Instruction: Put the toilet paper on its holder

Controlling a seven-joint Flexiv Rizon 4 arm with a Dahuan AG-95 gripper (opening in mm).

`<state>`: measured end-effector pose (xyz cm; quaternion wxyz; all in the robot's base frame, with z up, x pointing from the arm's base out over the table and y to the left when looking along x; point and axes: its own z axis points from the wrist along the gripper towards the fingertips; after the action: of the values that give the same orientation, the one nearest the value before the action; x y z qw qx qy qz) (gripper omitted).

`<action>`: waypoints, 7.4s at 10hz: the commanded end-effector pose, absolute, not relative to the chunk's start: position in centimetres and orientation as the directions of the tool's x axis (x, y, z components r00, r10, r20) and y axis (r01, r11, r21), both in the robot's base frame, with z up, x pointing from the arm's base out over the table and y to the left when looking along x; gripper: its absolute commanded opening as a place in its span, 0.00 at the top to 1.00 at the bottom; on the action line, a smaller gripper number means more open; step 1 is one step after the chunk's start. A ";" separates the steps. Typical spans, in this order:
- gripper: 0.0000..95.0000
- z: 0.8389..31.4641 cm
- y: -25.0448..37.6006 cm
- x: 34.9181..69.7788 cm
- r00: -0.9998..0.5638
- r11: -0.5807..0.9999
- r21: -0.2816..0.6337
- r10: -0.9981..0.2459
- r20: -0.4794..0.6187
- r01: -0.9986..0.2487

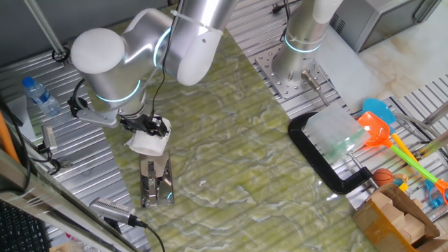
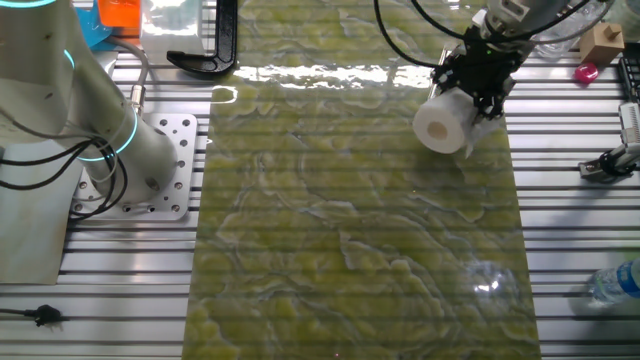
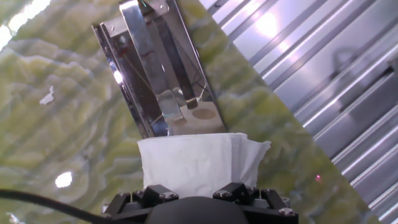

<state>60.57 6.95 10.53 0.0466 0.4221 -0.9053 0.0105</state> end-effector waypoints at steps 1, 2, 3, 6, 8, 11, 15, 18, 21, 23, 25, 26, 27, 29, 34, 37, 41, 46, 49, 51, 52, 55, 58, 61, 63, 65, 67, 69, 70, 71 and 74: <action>1.00 10.6 7.3 60.6 -0.644 0.648 0.029 -0.760 0.090 -0.761; 1.00 10.5 7.6 60.7 -0.646 0.650 0.037 -0.759 0.081 -0.759; 1.00 10.3 8.0 60.7 -0.644 0.648 0.038 -0.761 0.079 -0.761; 1.00 9.8 8.4 60.8 -0.635 0.638 0.038 -0.769 0.076 -0.769; 1.00 9.2 8.2 61.0 -0.627 0.630 0.046 -0.777 0.063 -0.775; 1.00 9.4 8.4 61.1 -0.618 0.619 0.058 -0.785 0.047 -0.783; 1.00 9.7 8.8 61.2 -0.593 0.595 0.062 -0.804 0.040 -0.802; 1.00 9.6 9.2 61.2 -0.584 0.584 0.063 -0.811 0.033 -0.809; 1.00 9.7 9.6 61.3 -0.563 0.563 0.063 -0.826 0.030 -0.824; 1.00 9.7 9.6 61.3 -0.538 0.539 0.064 -0.842 0.022 -0.840; 1.00 9.7 9.7 61.3 -0.510 0.510 0.071 -0.860 0.010 -0.857; 1.00 9.7 9.7 61.3 -0.491 0.490 0.071 -0.871 0.008 -0.869; 1.00 9.7 9.7 61.3 -0.483 0.482 0.072 -0.876 0.007 -0.873; 1.00 9.7 9.7 61.3 -0.484 0.483 0.071 -0.875 0.009 -0.872; 1.00 9.5 10.5 61.1 -0.453 0.453 0.069 -0.891 0.015 -0.889; 1.00 9.5 10.9 61.0 -0.433 0.434 0.061 -0.901 0.027 -0.899; 1.00 9.5 10.9 61.0 -0.437 0.438 0.063 -0.899 0.024 -0.897; 1.00 9.5 10.9 61.0 -0.382 0.383 0.061 -0.924 0.018 -0.922; 1.00 9.5 10.9 61.0 -0.379 0.380 0.065 -0.925 0.022 -0.923; 1.00 9.5 10.9 61.0 -0.402 0.403 0.064 -0.915 0.025 -0.913; 1.00 9.5 10.9 61.0 -0.405 0.406 0.070 -0.914 0.026 -0.911; 1.00 9.5 10.9 61.0 -0.391 0.391 0.075 -0.920 0.018 -0.917; 1.00 9.5 10.9 61.0 -0.395 0.396 0.079 -0.918 0.030 -0.915; 1.00 9.5 10.9 61.0 -0.379 0.379 0.081 -0.925 0.021 -0.922; 1.00 9.5 10.9 61.0 -0.367 0.367 0.080 -0.930 0.019 -0.927; 1.00 9.5 10.9 61.0 -0.358 0.358 0.079 -0.934 0.014 -0.930; 1.00 9.5 10.9 61.0 -0.351 0.351 0.079 -0.936 0.014 -0.933; 1.00 9.5 10.9 61.0 -0.350 0.350 0.080 -0.937 0.010 -0.933; 1.00 9.6 11.0 61.0 -0.357 0.356 0.083 -0.934 0.006 -0.931; 1.00 9.7 11.1 61.2 -0.363 0.362 0.083 -0.932 0.008 -0.928; 1.00 10.2 12.0 62.2 -0.385 0.385 0.084 -0.923 0.012 -0.919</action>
<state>62.24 12.12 10.28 0.0279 0.5532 -0.8320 -0.0309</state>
